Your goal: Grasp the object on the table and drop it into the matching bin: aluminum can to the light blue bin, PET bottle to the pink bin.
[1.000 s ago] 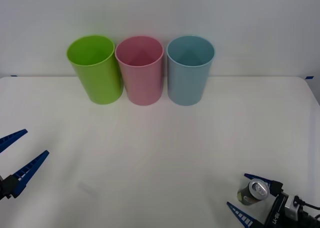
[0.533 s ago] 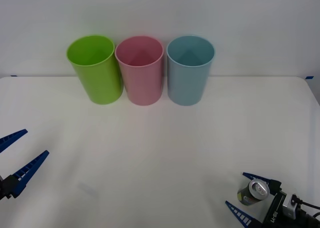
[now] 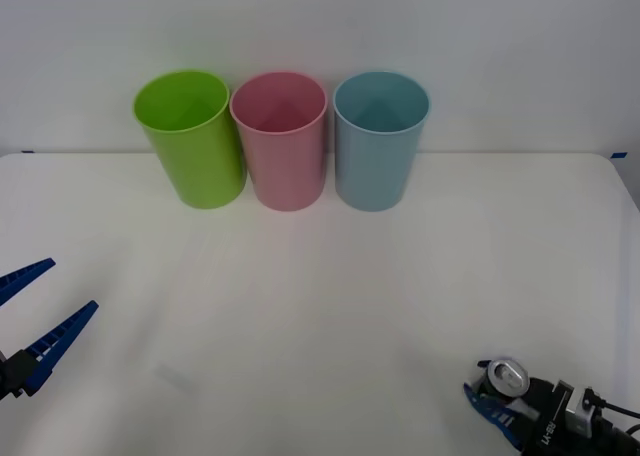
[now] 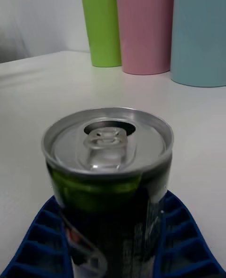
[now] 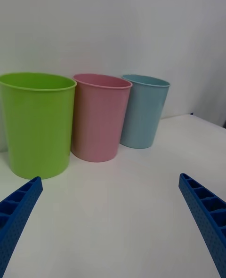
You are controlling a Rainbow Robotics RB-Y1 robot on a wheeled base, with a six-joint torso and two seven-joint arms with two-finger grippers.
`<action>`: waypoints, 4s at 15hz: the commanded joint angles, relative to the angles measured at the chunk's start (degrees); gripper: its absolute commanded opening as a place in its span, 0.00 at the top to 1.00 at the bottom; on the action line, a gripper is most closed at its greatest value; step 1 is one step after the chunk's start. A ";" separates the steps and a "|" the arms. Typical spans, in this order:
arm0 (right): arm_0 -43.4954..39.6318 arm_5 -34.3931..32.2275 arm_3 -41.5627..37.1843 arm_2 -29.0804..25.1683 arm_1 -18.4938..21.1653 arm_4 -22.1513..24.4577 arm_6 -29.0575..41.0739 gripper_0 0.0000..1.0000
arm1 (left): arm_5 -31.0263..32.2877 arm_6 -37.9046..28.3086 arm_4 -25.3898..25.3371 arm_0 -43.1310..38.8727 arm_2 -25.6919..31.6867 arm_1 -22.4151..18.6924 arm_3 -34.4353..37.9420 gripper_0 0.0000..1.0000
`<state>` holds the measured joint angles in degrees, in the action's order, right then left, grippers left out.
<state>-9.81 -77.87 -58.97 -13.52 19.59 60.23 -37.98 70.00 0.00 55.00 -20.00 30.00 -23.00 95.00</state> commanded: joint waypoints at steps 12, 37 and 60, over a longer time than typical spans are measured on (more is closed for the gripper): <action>0.23 2.46 -10.73 -0.01 0.01 -3.55 6.69 1.00 | 0.00 0.00 0.00 0.00 0.00 0.00 0.00 0.00; 17.55 55.28 -46.59 15.19 3.71 8.58 49.50 1.00 | 0.00 0.00 0.00 0.00 0.00 0.00 0.00 0.00; 50.50 64.16 -7.39 17.30 -8.16 20.01 48.53 1.00 | 0.00 0.00 0.00 0.00 0.00 0.00 0.00 0.00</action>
<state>40.69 -13.64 -66.36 3.71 11.44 80.24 10.62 70.00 0.00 55.00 -20.00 30.00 -23.00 95.00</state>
